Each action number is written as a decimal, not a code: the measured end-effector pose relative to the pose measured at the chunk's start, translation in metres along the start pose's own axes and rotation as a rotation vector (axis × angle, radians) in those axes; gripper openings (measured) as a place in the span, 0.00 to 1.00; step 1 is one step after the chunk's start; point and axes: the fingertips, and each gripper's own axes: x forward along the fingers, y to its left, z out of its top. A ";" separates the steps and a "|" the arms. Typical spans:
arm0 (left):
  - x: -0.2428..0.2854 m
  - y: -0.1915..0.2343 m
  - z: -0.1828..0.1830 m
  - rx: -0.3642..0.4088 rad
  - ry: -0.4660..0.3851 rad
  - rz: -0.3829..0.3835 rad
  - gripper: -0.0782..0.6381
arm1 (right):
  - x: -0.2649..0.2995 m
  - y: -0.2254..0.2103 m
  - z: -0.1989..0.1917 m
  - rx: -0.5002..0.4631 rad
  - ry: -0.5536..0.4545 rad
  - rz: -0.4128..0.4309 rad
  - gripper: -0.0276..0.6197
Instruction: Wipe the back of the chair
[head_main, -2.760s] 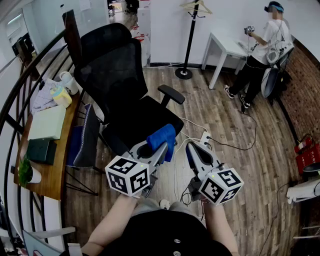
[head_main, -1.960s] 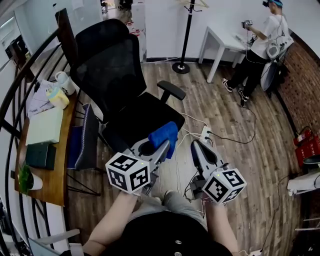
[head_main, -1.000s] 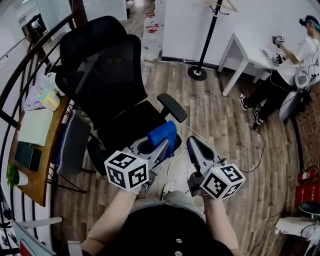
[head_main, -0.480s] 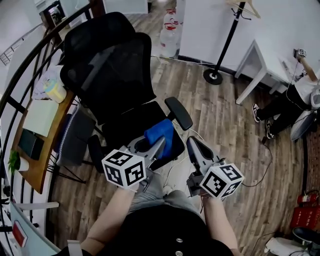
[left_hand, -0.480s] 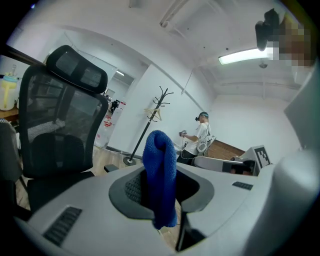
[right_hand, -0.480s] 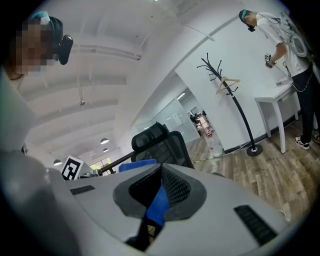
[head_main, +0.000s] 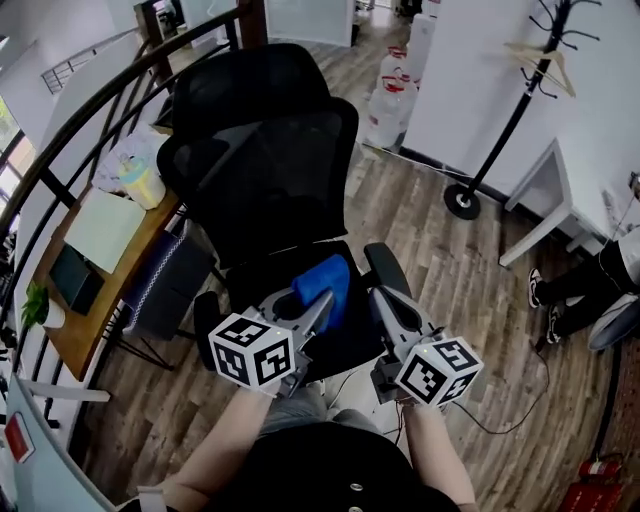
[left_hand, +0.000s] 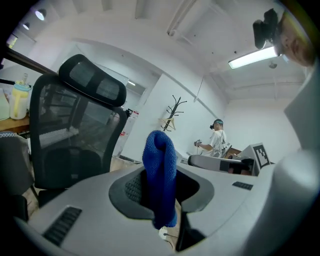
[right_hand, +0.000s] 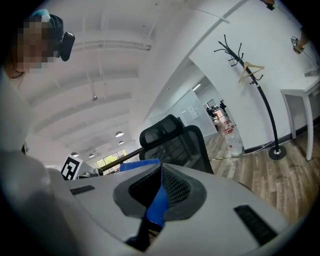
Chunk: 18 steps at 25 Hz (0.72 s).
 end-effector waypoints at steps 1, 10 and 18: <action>0.002 0.010 0.007 -0.002 -0.010 0.012 0.25 | 0.013 0.000 0.003 -0.004 0.006 0.014 0.09; 0.012 0.083 0.070 -0.004 -0.105 0.105 0.25 | 0.114 0.001 0.031 -0.048 0.055 0.123 0.09; 0.017 0.130 0.118 0.028 -0.138 0.145 0.25 | 0.179 0.002 0.045 -0.065 0.092 0.163 0.09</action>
